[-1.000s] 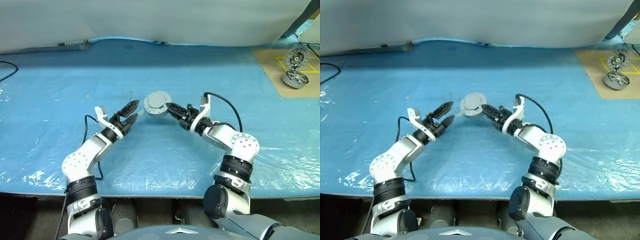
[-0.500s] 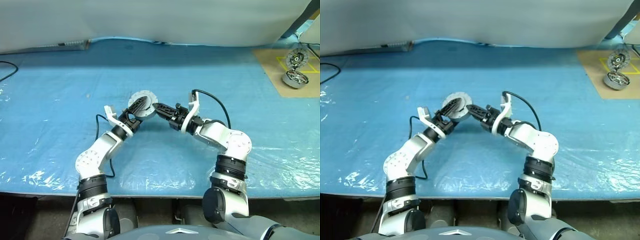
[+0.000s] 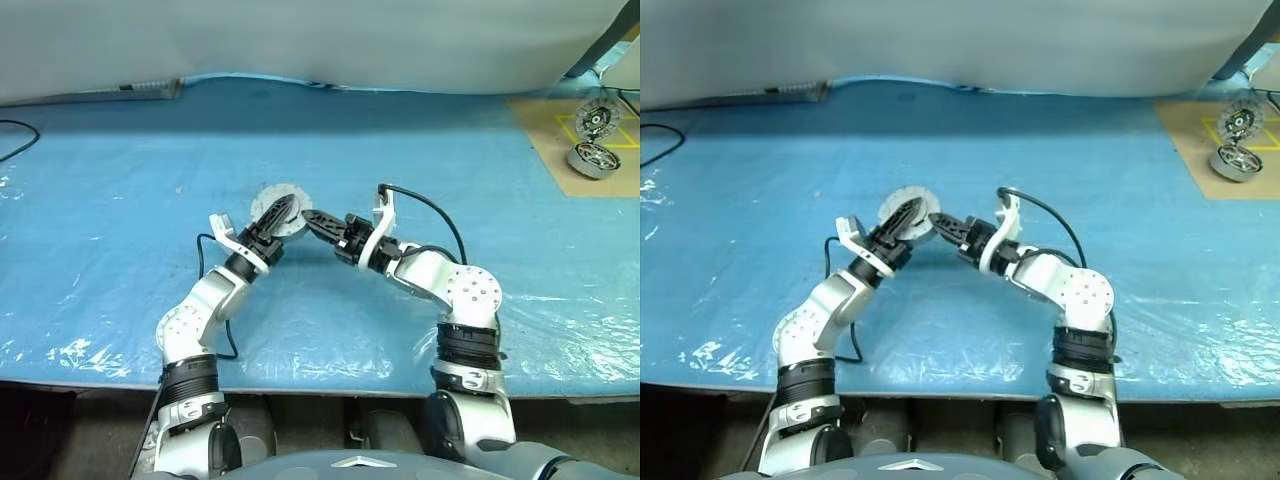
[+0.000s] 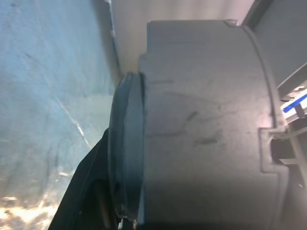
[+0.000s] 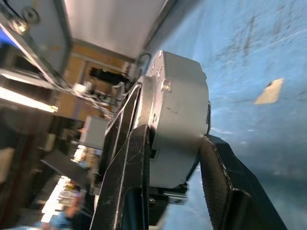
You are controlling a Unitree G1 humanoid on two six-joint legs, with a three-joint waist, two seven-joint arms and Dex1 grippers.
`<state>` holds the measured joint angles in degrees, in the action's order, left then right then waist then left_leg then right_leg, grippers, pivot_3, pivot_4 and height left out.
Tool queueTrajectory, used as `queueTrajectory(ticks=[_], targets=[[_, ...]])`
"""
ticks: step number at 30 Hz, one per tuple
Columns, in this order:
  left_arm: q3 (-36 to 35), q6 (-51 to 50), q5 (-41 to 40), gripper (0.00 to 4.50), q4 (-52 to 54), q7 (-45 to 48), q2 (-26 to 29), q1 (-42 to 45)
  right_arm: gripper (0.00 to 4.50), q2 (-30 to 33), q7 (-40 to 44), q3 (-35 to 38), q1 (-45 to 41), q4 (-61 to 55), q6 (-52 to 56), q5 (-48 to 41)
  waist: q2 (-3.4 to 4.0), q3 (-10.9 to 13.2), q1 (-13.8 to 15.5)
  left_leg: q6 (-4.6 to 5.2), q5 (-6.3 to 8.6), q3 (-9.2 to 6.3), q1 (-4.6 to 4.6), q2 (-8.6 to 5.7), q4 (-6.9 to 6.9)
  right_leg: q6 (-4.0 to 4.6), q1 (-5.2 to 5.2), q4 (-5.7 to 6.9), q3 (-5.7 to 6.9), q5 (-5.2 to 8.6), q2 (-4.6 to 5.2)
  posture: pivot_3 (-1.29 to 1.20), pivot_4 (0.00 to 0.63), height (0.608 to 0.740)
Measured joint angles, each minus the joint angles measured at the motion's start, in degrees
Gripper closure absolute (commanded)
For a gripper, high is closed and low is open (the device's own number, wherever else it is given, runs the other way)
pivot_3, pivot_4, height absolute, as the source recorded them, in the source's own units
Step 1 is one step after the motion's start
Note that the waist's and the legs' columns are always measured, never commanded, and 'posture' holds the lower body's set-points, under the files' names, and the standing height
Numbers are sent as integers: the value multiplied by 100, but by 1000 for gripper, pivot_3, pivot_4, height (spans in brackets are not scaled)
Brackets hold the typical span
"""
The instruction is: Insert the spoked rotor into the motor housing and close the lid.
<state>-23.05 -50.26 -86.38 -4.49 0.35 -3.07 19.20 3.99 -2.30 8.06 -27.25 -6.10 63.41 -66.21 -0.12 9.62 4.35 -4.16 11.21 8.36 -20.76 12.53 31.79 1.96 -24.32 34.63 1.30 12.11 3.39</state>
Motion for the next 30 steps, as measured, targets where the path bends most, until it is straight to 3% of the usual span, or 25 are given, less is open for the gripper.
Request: queueTrajectory(ticks=[4, 6, 7, 11, 17, 26, 30], targets=[[-161, 172, 209, 2100, -528, 3, 522, 254, 861, 869, 352, -482, 359, -103, -875, 1546, -6, 3, 41, 0, 0, -11, -3, 5, 47, -54, -3, 7, 4, 5, -1, 0, 150, 740], [-202, 307, 492, 2100, -1195, 129, 807, 826, 153, 1162, 561, -845, 560, -248, -1386, 2285, -13, 7, 83, 1, 0, -15, -7, 5, 63, -64, -4, 8, 3, -7, -1, 0, 150, 740], [-208, 352, 582, 2100, -1370, 180, 897, 1010, 0, 1202, 630, -990, 612, -309, -1543, 2501, -16, 9, 98, 1, 0, -16, -9, 5, 70, -67, -4, 7, 1, -11, -1, 0, 150, 740], [-142, 486, 1168, 2100, -2467, 720, 1118, 2011, 0, 1549, 1006, -1662, 1138, -786, -2546, 3685, -20, 11, 141, 1, 0, -17, -20, -34, 75, -64, -3, 6, -3, -28, 34, 0, 150, 740], [0, 902, 2357, 2100, -4568, 1407, 1218, 3192, 0, 1661, 1294, -1944, 1788, -952, -3679, 4794, -43, 25, 100, 3, 0, -30, -30, -68, 74, -57, -4, 2, -5, -45, 62, 0, 150, 740], [-37, 2123, 3776, 2100, -6709, 1902, 1092, 4296, 0, 1463, 1393, -2002, 1915, -952, -3996, 5525, -53, 30, 111, 3, 0, -47, -41, -75, 74, -53, -4, 2, 7, -47, 70, 0, 150, 740], [-207, 2258, 4089, 866, -6932, 1806, 1057, 4349, 0, 1390, 1455, -1986, 1929, -952, -3978, 5625, -53, 31, 118, 4, 0, -49, -38, -76, 76, -51, 0, 5, 10, -47, 74, 0, 150, 740]])
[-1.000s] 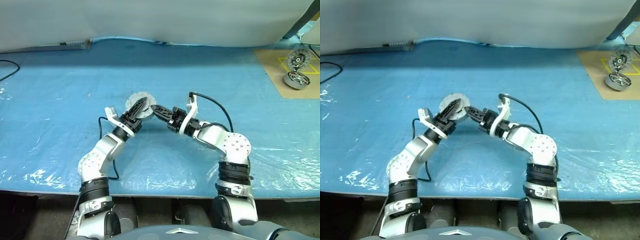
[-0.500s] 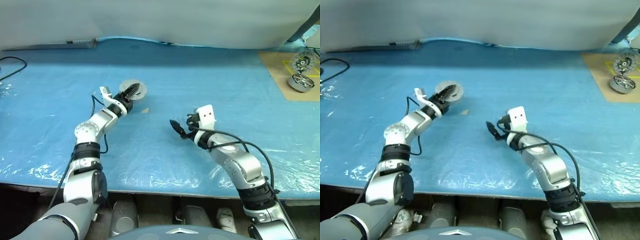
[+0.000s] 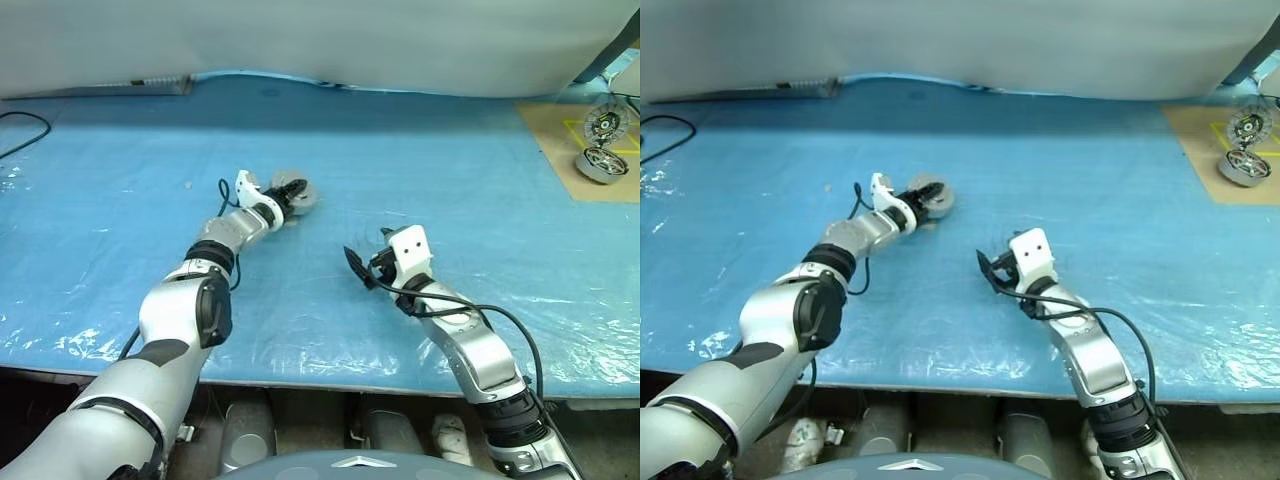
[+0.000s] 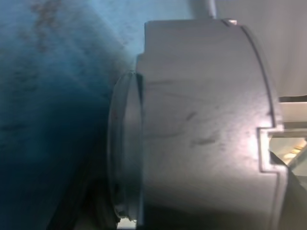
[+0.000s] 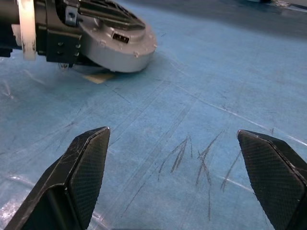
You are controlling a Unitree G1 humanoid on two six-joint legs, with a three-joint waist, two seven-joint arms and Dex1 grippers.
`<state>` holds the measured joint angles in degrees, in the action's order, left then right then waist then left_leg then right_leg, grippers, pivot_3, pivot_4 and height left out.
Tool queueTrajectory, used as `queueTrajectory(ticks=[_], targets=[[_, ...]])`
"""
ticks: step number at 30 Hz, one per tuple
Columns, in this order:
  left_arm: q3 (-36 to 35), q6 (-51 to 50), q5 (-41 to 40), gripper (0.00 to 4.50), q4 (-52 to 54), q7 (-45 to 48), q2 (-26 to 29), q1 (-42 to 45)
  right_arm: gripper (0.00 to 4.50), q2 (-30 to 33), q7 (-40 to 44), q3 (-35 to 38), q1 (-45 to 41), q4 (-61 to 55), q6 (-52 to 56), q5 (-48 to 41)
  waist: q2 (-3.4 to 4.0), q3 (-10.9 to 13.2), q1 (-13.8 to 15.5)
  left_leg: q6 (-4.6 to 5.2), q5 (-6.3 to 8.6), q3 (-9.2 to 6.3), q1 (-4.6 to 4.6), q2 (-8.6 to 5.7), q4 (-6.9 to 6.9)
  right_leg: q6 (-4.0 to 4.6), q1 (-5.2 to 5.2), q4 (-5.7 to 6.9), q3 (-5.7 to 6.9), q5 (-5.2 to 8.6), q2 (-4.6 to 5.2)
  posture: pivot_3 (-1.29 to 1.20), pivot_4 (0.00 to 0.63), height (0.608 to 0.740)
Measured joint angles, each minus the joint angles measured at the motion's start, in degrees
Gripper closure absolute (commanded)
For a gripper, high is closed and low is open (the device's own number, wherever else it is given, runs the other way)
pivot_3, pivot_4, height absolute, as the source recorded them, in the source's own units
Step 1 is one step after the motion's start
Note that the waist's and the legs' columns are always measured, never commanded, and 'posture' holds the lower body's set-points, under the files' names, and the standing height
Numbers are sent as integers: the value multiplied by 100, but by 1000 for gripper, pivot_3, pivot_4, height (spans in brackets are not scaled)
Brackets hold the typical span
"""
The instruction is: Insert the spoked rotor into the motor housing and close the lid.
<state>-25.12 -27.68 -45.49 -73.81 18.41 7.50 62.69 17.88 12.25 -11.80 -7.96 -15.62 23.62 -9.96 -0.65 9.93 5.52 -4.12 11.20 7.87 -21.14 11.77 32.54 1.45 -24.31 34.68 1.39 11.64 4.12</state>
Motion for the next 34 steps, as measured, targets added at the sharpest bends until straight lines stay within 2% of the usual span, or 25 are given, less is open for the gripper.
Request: queueTrajectory(ticks=[2, 3, 8, 13, 15, 19, 22, 29, 32, 34], targets=[[-70, 0, 117, 166, 4, -21, 4, 43, 0, -51, 30, 2, 15, 0, 17, 14, 0, 0, -9, 0, 0, 1, 7, -2, 0, 1, 16, 1, -1, 1, 4, 0, 150, 740], [-119, -8, 151, 60, 17, -18, 6, 43, 0, -80, 48, 2, 34, 0, 24, 18, 0, 0, -16, 1, 0, 1, 13, -1, 0, 2, 26, 1, -1, 1, 4, 0, 150, 740], [-266, -291, 268, 60, 206, -46, 195, -109, 0, -227, 150, 8, 44, 0, 89, 12, 2, -2, -58, 2, 0, 3, 36, 1, 2, 26, 36, 6, -4, 13, 3, 0, 150, 740], [-267, -788, 315, 60, 895, 24, 522, -582, 0, -311, 307, 13, 39, 0, 211, -28, 3, -5, -154, 2, 1, 7, 83, 2, -8, 42, 78, 4, -6, 20, 3, 0, 150, 740], [8, -1097, 460, 60, 1479, 155, 657, -956, 0, -329, 402, 14, 34, 0, 262, -46, 4, -6, -175, 3, 2, 18, 125, 5, -23, 35, 104, 1, -8, 41, 3, 0, 150, 740], [663, -1760, 667, 60, 3287, 410, 932, -1989, 0, -383, 591, 5, 0, 12, 336, -65, 24, -20, -207, 4, 2, 29, 138, 10, -40, 41, 105, 2, -9, 58, 3, 0, 150, 740], [635, -2184, 617, 60, 4118, 357, 1016, -2475, 0, -409, 692, -2, -45, 38, 365, -65, 37, -29, -239, 4, 2, 31, 138, 9, -48, 66, 104, 1, -8, 51, 3, 0, 150, 740], [165, -2946, 241, 60, 5270, -212, 970, -3096, 0, -423, 886, -5, -116, 121, 443, -65, 42, -31, -325, 5, 3, 33, 135, 9, -61, 30, 96, -8, -8, 74, 2, 0, 150, 740], [364, -3142, 253, 60, 5900, -190, 1114, -3457, 0, -432, 918, 6, -161, 127, 464, -65, 42, -32, -324, 5, 3, 36, 133, 7, -81, 28, 91, -16, -9, 82, 3, 0, 150, 740], [847, -3042, 435, 60, 6485, 120, 1454, -3851, 0, -435, 955, 18, -172, 135, 466, -67, 44, -33, -331, 5, 3, 42, 134, 5, -107, 32, 80, -19, -10, 92, 3, 0, 150, 740]])
